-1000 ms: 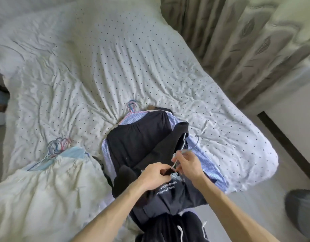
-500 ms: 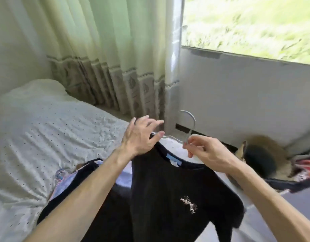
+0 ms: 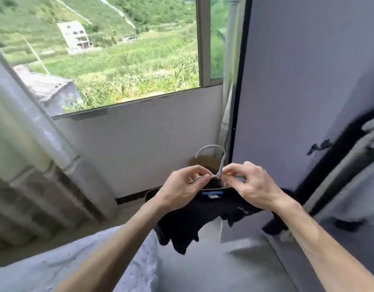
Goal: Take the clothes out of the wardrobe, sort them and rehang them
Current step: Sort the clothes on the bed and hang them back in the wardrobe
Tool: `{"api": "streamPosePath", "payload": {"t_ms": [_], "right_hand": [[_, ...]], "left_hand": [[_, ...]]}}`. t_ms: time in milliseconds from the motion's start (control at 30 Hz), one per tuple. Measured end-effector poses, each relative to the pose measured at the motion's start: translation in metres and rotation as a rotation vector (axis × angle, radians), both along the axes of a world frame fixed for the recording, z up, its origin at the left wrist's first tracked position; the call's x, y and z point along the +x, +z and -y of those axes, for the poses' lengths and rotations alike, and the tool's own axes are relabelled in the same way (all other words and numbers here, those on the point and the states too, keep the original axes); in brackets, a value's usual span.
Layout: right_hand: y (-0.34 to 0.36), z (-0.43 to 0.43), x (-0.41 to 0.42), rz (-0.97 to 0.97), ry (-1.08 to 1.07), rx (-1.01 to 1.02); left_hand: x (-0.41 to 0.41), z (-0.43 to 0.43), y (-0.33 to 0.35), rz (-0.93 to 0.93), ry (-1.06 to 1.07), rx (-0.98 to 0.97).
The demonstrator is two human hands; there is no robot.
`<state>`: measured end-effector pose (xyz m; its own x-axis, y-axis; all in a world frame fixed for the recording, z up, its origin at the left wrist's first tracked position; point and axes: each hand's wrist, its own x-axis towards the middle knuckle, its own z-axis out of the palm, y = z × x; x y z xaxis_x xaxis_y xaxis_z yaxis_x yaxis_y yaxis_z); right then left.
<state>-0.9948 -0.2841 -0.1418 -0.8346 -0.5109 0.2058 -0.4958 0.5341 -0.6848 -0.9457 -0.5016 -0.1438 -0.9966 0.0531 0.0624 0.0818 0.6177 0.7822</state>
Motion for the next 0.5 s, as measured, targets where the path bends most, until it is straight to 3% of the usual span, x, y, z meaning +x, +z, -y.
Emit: {"api": "streamPosePath", "payload": {"t_ms": [167, 333, 500], "right_hand": [[0.000, -0.076, 0.011, 0.062, -0.337, 0.042], [-0.032, -0.151, 0.054, 0.183, -0.596, 0.419], [-0.039, -0.172, 0.104, 0.370, -0.676, 0.328]], "left_hand": [[-0.048, -0.045, -0.002, 0.016, -0.210, 0.009], [-0.086, -0.075, -0.008, -0.002, -0.370, 0.041], [-0.108, -0.115, -0.022, 0.009, -0.509, 0.063]]}}
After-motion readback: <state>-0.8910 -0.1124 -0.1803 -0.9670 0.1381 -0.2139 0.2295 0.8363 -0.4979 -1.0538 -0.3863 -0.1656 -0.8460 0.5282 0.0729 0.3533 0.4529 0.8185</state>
